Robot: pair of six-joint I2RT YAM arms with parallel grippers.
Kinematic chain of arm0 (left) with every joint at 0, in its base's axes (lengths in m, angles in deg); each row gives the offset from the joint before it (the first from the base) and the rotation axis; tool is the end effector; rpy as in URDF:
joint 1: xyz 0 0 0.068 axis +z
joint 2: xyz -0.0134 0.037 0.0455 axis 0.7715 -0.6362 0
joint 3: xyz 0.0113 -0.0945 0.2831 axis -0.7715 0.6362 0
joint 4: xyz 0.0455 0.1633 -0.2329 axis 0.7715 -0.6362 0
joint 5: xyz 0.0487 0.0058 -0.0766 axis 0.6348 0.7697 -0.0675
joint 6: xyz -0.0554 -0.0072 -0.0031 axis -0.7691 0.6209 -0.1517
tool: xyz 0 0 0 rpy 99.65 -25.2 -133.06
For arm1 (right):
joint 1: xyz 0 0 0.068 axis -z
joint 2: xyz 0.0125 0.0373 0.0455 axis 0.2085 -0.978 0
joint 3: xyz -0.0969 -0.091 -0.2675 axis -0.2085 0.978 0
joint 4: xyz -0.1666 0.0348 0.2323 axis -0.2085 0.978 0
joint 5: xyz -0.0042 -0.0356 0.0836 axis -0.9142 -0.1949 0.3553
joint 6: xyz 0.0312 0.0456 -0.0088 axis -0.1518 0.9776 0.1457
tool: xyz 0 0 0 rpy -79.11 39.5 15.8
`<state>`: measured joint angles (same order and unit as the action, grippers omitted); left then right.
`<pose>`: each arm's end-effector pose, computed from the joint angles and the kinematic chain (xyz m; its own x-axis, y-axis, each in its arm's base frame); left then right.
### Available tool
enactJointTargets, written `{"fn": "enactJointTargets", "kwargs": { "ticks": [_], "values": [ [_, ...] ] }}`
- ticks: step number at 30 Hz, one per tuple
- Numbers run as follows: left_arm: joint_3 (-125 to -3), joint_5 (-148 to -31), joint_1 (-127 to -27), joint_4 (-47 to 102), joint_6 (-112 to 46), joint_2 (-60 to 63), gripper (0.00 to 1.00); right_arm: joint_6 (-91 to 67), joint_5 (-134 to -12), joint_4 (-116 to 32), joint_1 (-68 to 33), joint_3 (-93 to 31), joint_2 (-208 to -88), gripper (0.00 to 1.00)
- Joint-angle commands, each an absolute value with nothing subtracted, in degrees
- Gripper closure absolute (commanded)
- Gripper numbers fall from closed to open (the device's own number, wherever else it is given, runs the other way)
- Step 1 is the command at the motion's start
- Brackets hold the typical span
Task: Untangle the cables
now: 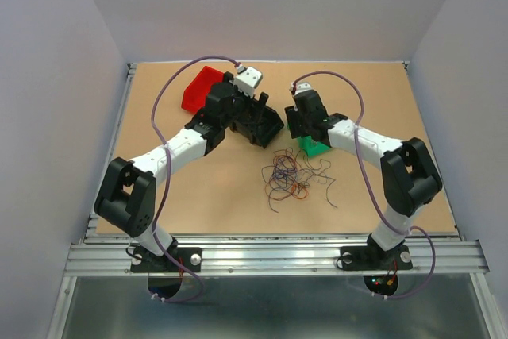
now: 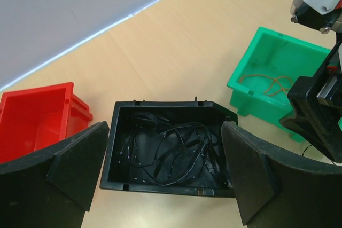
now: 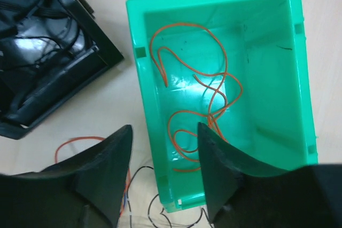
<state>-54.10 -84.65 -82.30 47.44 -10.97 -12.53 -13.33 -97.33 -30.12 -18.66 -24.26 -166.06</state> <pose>0.3386 -0.2128 0.3232 0.0356 0.1947 -0.9802 0.5797 0.7950 0.1789 0.3614 0.2019 0.2392 -0.6087 -0.2517 -0.7524 -0.2534 0.9603 -0.1163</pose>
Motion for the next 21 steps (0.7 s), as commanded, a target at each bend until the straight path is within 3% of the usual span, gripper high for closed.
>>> {"fn": "enactJointTargets", "kwargs": {
  "ticks": [1, 6, 12, 15, 16, 19, 21],
  "values": [
    [-55.54, -82.40, -82.66, 47.70, -13.60, -10.51, 0.02, -14.65, -95.45, -29.69, -17.41, -27.16, -167.78, 0.48],
    [-55.36, -79.69, -82.66, 47.00, -18.34, -10.16, 0.04, -14.39, -97.20, -29.69, -15.65, -29.61, -170.24, 0.66],
    [-55.18, -68.27, -83.62, 46.91, -32.84, -12.27, 0.13, -14.39, -97.29, -31.62, -12.75, -34.36, -174.11, 0.76],
    [-57.90, -52.99, -87.39, 42.71, -36.19, -16.12, 0.18, -14.48, -100.00, -32.85, -12.22, -37.17, -175.60, 0.68],
    [-60.00, -48.34, -88.36, 40.17, -37.33, -17.10, 0.18, -14.48, -101.15, -33.37, -12.22, -37.44, -175.52, 0.59],
    [-62.47, -45.57, -89.78, 35.51, -40.32, -19.83, 0.20, -14.13, -103.62, -36.71, -12.22, -35.96, -174.12, 0.42],
    [-62.22, -45.40, -89.78, 34.96, -42.69, -19.92, 0.20, -13.86, -103.79, -39.08, -12.31, -33.68, -172.71, 0.37]
  ]
}}
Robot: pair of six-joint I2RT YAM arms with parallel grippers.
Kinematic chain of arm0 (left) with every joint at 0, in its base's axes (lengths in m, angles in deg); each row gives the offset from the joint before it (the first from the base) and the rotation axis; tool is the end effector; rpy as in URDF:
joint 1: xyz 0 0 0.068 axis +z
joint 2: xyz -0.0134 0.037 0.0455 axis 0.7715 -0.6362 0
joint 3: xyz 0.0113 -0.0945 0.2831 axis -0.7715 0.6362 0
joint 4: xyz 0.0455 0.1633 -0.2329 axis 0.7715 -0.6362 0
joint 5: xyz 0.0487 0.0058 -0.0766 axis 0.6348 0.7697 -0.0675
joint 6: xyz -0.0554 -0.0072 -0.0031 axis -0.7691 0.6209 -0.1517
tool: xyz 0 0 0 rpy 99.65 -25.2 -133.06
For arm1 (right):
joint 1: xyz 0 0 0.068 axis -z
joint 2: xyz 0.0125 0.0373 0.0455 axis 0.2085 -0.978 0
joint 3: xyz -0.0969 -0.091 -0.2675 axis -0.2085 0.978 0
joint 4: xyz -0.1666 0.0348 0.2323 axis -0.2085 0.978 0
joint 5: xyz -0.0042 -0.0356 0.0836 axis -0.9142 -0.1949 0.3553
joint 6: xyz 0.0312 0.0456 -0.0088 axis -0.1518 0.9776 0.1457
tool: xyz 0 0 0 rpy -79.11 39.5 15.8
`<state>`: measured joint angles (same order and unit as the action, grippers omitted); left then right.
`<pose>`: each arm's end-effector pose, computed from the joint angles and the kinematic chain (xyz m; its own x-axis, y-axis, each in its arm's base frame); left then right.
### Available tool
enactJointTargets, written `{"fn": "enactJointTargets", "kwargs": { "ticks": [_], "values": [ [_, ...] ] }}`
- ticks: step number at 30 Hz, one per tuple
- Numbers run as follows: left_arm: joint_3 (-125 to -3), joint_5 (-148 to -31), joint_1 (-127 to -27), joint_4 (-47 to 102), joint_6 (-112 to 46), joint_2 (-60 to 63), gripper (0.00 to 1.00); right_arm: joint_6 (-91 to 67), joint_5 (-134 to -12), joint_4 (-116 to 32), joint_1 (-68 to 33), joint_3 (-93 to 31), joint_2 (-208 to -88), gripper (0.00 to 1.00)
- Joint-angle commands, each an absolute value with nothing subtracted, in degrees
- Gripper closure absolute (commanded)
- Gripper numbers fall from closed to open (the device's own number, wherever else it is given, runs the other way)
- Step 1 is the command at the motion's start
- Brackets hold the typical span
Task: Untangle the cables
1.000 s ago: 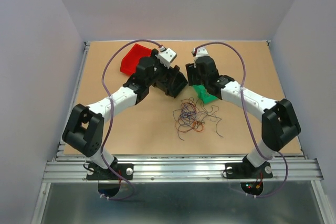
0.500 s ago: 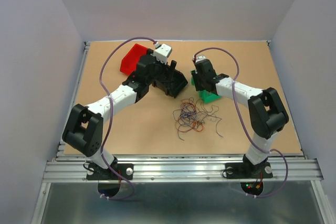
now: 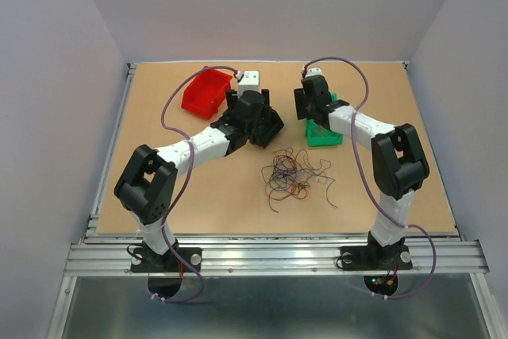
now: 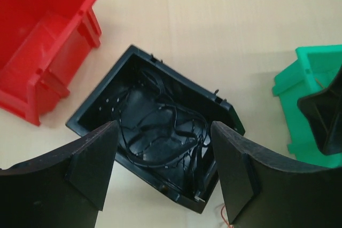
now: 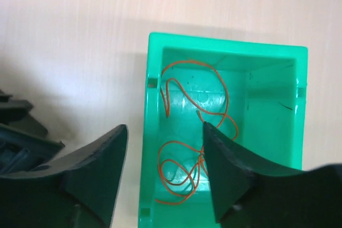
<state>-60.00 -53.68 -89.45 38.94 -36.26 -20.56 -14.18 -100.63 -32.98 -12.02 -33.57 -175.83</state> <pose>0.3455 -0.2564 0.2913 -0.2542 -0.0829 -0.9636 0.1510 0.9807 -0.1242 0.4287 0.1771 0.2290 -0.5985 -0.1811 -0.7804 -0.1000 0.9834 -0.1515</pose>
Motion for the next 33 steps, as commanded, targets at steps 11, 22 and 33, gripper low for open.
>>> {"fn": "enactJointTargets", "kwargs": {
  "ticks": [11, 22, 33],
  "values": [
    [-56.52, -50.64, -86.80, 44.61, -33.05, -12.82, 0.20, -17.90, -79.56, -48.49, -12.31, -23.03, -163.91, 0.37],
    [-50.26, -60.60, -83.19, 54.47, -25.92, -7.70, 0.18, -24.75, -67.50, -49.55, -13.89, -32.77, -175.33, 0.38],
    [-48.59, -60.95, -83.27, 56.84, -24.68, -5.68, 0.17, -24.41, -69.16, -49.55, -15.21, -41.04, -184.56, 0.54]
  ]
}}
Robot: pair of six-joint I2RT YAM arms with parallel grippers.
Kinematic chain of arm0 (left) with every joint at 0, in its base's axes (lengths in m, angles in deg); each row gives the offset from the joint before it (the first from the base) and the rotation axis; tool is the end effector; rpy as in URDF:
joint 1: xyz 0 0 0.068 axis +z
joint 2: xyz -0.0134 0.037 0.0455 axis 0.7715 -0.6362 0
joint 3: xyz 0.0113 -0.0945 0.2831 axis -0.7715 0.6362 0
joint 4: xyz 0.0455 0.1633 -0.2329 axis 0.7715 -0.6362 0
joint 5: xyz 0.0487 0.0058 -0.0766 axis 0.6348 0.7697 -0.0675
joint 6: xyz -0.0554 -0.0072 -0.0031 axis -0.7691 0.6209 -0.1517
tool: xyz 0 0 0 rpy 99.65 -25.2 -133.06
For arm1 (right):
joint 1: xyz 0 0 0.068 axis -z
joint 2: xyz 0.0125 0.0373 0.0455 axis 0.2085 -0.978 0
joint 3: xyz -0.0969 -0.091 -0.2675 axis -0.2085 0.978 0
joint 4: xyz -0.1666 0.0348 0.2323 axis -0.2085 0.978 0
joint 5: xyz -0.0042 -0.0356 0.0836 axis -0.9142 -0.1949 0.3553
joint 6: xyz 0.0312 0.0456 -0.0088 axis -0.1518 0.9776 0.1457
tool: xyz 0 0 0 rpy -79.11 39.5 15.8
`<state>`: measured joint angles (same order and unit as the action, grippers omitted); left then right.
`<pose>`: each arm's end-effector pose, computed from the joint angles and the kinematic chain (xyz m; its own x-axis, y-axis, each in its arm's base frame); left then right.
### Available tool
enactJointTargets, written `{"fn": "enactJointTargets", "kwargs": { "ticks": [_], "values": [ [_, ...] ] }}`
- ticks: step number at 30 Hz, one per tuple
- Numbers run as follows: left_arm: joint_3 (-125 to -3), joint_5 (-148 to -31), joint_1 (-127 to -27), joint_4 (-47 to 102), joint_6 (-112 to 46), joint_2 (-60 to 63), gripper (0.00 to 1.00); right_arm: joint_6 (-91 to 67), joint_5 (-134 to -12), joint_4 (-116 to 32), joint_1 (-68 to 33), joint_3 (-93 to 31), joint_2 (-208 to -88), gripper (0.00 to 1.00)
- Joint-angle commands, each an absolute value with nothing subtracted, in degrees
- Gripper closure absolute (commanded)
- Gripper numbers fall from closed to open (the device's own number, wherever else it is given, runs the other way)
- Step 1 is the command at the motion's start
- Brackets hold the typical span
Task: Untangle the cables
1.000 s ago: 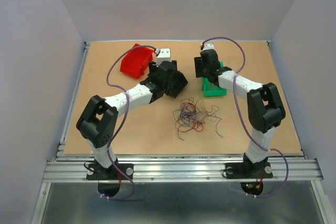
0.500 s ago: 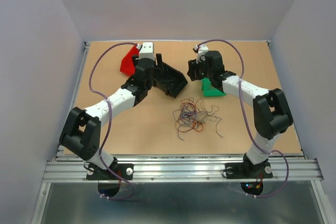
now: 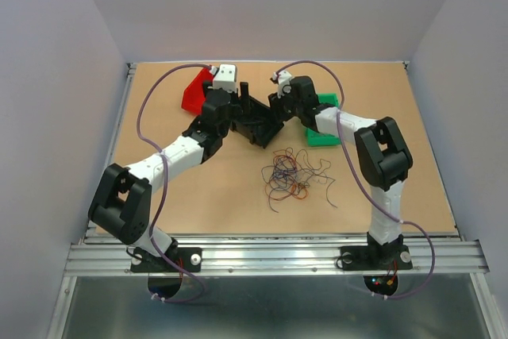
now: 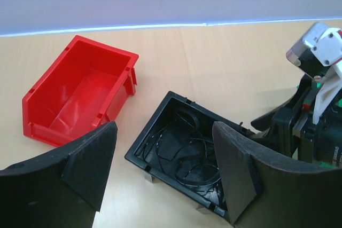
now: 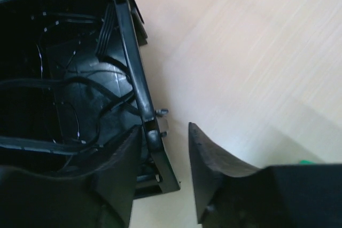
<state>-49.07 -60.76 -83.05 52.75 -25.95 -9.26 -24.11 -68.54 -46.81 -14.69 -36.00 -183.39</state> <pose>0.3267 -0.1926 0.3213 -0.0351 -0.0618 -0.9975 0.2070 0.9760 -0.0678 0.4438 0.2327 0.2038 -0.4092 -0.3041 -0.8603 -0.6432 0.7649 0.0356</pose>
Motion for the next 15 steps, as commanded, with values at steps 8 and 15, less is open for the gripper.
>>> {"fn": "enactJointTargets", "kwargs": {
  "ticks": [8, 15],
  "values": [
    [-48.15, -62.62, -83.27, 57.55, -23.81, -6.12, 0.17, -19.40, -80.66, -50.25, -15.12, -42.89, -185.98, 0.72],
    [-48.77, -66.22, -83.27, 57.11, -22.31, -7.52, 0.14, -17.20, -87.79, -51.84, -15.12, -44.21, -186.06, 0.71]
  ]
}}
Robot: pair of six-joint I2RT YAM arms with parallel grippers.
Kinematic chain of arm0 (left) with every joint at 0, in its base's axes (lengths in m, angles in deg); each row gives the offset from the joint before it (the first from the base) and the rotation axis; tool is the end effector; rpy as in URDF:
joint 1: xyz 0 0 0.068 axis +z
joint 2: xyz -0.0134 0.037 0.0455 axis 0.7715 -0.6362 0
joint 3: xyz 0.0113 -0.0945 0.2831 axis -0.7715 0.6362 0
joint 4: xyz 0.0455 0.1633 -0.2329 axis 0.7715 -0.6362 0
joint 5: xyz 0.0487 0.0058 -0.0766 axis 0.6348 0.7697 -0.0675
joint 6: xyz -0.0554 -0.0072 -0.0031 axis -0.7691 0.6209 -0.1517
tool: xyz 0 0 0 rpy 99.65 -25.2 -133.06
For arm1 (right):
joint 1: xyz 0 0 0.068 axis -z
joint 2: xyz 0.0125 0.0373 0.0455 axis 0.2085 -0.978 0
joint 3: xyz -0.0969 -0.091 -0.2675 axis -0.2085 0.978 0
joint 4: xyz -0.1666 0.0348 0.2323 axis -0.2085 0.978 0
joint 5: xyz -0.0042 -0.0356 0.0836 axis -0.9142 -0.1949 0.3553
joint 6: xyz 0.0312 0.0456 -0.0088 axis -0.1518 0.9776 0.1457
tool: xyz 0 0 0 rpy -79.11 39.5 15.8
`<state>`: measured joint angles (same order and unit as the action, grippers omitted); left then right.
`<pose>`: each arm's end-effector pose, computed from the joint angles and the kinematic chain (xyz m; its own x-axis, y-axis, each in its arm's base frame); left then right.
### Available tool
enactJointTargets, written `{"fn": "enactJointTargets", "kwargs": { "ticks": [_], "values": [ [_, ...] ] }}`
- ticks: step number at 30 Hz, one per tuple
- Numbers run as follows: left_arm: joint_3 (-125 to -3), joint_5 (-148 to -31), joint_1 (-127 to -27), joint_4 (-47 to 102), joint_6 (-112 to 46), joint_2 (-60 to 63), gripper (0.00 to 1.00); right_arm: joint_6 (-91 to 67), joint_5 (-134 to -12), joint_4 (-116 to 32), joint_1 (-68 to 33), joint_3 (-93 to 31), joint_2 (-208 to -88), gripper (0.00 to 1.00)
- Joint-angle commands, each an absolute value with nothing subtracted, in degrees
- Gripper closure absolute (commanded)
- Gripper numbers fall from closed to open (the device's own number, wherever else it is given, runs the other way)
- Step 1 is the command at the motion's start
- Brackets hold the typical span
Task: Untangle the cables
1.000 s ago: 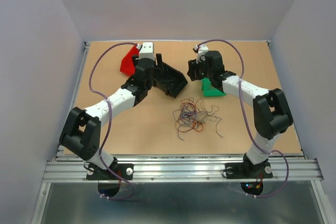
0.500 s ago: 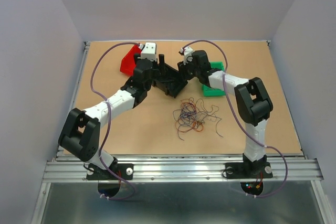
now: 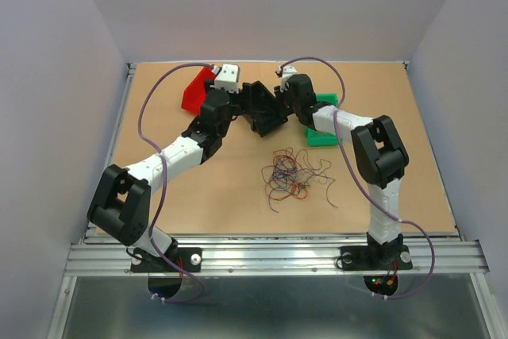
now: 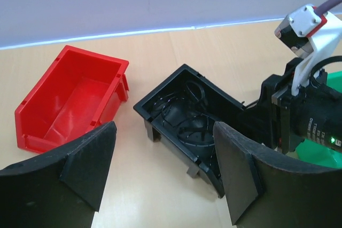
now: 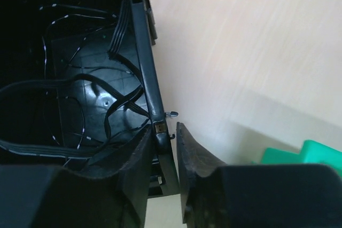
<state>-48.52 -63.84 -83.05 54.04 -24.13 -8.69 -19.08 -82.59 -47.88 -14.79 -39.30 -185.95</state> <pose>0.3238 -0.1931 0.3237 -0.0115 -0.0425 -0.9990 0.2610 0.9643 -0.0441 0.4614 0.2321 0.2037 -0.4397 -0.2246 -0.8696 -0.4308 0.9023 -0.0152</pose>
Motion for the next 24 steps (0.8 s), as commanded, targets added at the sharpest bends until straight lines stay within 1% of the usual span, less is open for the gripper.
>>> {"fn": "enactJointTargets", "kwargs": {
  "ticks": [1, 2, 3, 4, 5, 6, 7, 10, 11, 12, 13, 14, 16, 17, 19, 21, 22, 23, 24],
  "values": [
    [-48.77, -67.44, -83.27, 57.11, -22.05, -7.61, 0.14, -16.77, -89.71, -51.84, -15.12, -45.08, -186.24, 0.68],
    [-48.86, -68.32, -83.27, 56.93, -21.87, -7.79, 0.13, -16.41, -90.78, -51.84, -15.12, -45.35, -186.33, 0.63],
    [-48.77, -69.90, -83.27, 56.93, -21.96, -7.88, 0.11, -16.41, -91.22, -51.84, -15.04, -45.35, -186.07, 0.54],
    [-48.25, -74.27, -83.27, 56.93, -18.83, -7.70, 0.10, -16.58, -90.79, -51.92, -15.04, -44.57, -185.63, 0.38],
    [-47.98, -76.48, -83.27, 57.02, -17.66, -7.53, 0.08, -16.41, -90.26, -52.10, -15.04, -43.95, -184.93, 0.33],
    [-47.54, -78.51, -83.36, 57.02, -16.87, -6.92, 0.05, -16.41, -88.78, -52.36, -15.04, -42.90, -183.01, 0.30],
    [-46.84, -83.31, -83.27, 57.28, -15.12, -6.82, 0.05, -16.41, -87.98, -52.89, -15.04, -42.02, -181.95, 0.24],
    [-46.13, -89.84, -83.45, 57.28, -13.18, -6.38, 0.04, -16.24, -85.95, -53.24, -15.04, -37.98, -175.89, 0.21],
    [-45.87, -93.96, -83.97, 57.11, -12.21, -6.30, 0.04, -16.06, -85.95, -53.33, -15.12, -36.58, -174.04, 0.20],
    [-45.61, -95.22, -84.67, 57.11, -11.33, -6.38, 0.04, -15.54, -86.39, -53.42, -15.12, -33.87, -172.02, 0.20],
    [-45.43, -97.93, -85.46, 57.02, -10.28, -6.56, 0.04, -15.36, -87.00, -53.51, -15.04, -32.10, -167.48, 0.20],
    [-44.65, -98.04, -86.60, 57.28, -9.05, -6.65, 0.04, -15.09, -87.44, -53.51, -15.04, -30.52, -165.43, 0.19],
    [-43.50, -97.69, -91.26, 57.90, -4.92, -7.26, 0.04, -14.57, -90.16, -53.42, -15.04, -25.68, -160.60, 0.19],
    [-42.71, -98.30, -92.84, 58.51, -3.34, -7.52, 0.05, -13.96, -91.65, -53.33, -15.04, -24.10, -155.70, 0.16],
    [-42.44, -99.96, -96.27, 58.69, -0.78, -8.66, 0.05, -11.94, -97.43, -53.07, -15.12, -19.37, -151.19, 0.11],
    [-43.92, -104.69, -97.85, 57.21, 0.10, -10.07, 0.04, -10.01, -102.79, -50.01, -14.95, -15.93, -144.53, 0.11],
    [-43.93, -104.72, -98.30, 57.20, 0.54, -10.68, 0.05, -9.47, -104.31, -49.99, -14.95, -15.91, -142.14, 0.11],
    [-45.50, -107.77, -98.91, 54.32, 0.89, -11.47, 0.06, -9.12, -105.80, -48.60, -14.95, -13.74, -140.12, 0.10],
    [-46.21, -108.49, -99.79, 53.25, 1.42, -12.79, 0.07, -8.68, -107.12, -47.89, -14.95, -12.76, -136.01, 0.10]
  ]
}}
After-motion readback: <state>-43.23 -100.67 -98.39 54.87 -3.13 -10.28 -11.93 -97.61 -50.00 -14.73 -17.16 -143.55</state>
